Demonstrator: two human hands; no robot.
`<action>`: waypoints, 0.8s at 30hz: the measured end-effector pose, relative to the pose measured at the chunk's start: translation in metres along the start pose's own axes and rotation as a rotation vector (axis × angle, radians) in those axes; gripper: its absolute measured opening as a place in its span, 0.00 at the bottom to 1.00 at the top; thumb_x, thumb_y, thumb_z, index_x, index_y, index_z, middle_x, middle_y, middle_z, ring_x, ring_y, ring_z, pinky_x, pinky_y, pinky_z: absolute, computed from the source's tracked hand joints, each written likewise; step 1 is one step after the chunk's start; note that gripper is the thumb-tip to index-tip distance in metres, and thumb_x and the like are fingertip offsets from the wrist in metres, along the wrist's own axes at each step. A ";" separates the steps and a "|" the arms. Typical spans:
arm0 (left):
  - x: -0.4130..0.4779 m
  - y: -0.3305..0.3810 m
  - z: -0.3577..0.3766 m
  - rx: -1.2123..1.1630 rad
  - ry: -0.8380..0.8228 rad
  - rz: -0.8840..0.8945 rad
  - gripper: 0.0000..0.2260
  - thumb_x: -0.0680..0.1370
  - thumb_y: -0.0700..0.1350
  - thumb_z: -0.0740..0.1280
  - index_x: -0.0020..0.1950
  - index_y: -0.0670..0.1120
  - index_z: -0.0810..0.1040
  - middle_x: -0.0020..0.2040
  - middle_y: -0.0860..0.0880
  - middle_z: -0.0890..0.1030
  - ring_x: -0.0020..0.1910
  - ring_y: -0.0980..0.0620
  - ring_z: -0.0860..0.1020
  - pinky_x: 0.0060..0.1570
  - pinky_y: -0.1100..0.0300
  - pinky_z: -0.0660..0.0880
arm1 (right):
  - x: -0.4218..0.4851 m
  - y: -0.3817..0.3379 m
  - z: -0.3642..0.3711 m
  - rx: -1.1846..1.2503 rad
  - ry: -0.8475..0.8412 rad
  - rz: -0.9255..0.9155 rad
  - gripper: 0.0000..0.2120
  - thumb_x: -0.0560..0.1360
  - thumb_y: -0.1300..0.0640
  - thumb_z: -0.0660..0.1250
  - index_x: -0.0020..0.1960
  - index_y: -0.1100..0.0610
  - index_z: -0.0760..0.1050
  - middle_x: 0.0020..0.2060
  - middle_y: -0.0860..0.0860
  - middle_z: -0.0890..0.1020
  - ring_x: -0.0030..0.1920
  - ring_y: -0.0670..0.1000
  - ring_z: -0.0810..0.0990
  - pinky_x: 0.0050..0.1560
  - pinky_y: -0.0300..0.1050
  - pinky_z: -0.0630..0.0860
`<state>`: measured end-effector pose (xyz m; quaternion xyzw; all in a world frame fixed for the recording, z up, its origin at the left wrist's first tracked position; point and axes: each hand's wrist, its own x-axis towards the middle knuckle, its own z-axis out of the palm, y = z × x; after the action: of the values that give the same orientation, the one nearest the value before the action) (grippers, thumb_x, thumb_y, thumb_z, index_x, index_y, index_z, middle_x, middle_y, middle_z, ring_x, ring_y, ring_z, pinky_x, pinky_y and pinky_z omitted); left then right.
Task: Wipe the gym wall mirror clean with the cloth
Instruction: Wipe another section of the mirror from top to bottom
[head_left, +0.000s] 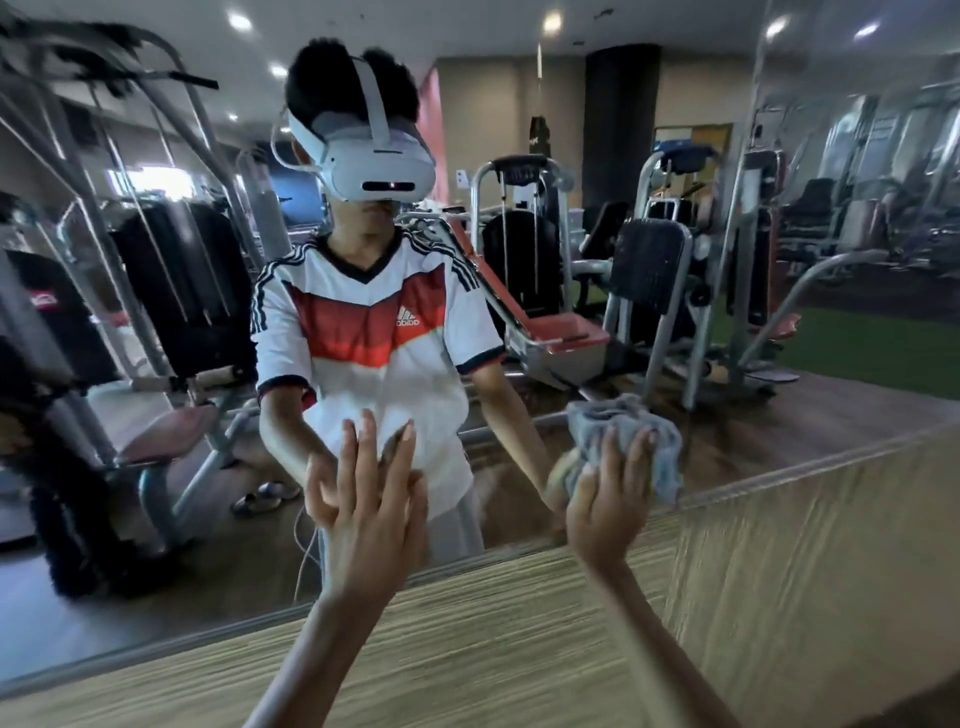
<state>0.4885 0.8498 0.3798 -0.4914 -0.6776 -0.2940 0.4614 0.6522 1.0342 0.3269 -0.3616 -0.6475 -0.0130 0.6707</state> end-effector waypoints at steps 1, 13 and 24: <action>-0.005 -0.012 -0.004 0.019 -0.009 -0.004 0.26 0.81 0.49 0.61 0.79 0.48 0.61 0.80 0.39 0.56 0.81 0.45 0.50 0.75 0.38 0.48 | 0.012 -0.012 0.003 0.034 0.074 0.219 0.23 0.84 0.53 0.51 0.77 0.60 0.63 0.78 0.62 0.58 0.78 0.61 0.58 0.73 0.64 0.62; -0.037 -0.133 -0.059 0.030 0.003 -0.353 0.28 0.81 0.56 0.58 0.80 0.53 0.58 0.82 0.51 0.39 0.81 0.48 0.40 0.76 0.43 0.40 | -0.064 -0.136 0.033 0.086 -0.244 -0.593 0.26 0.83 0.51 0.56 0.80 0.48 0.59 0.81 0.51 0.55 0.73 0.55 0.69 0.60 0.60 0.76; -0.096 -0.267 -0.121 -0.026 -0.023 -0.622 0.27 0.81 0.60 0.51 0.80 0.58 0.51 0.80 0.47 0.41 0.80 0.48 0.41 0.70 0.28 0.55 | -0.069 -0.362 0.072 0.202 -0.141 -0.444 0.25 0.81 0.50 0.59 0.76 0.55 0.65 0.76 0.59 0.62 0.77 0.54 0.62 0.68 0.52 0.64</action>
<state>0.2872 0.6169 0.3552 -0.2696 -0.7969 -0.4241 0.3353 0.4033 0.7716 0.4284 -0.1417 -0.7543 -0.0700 0.6372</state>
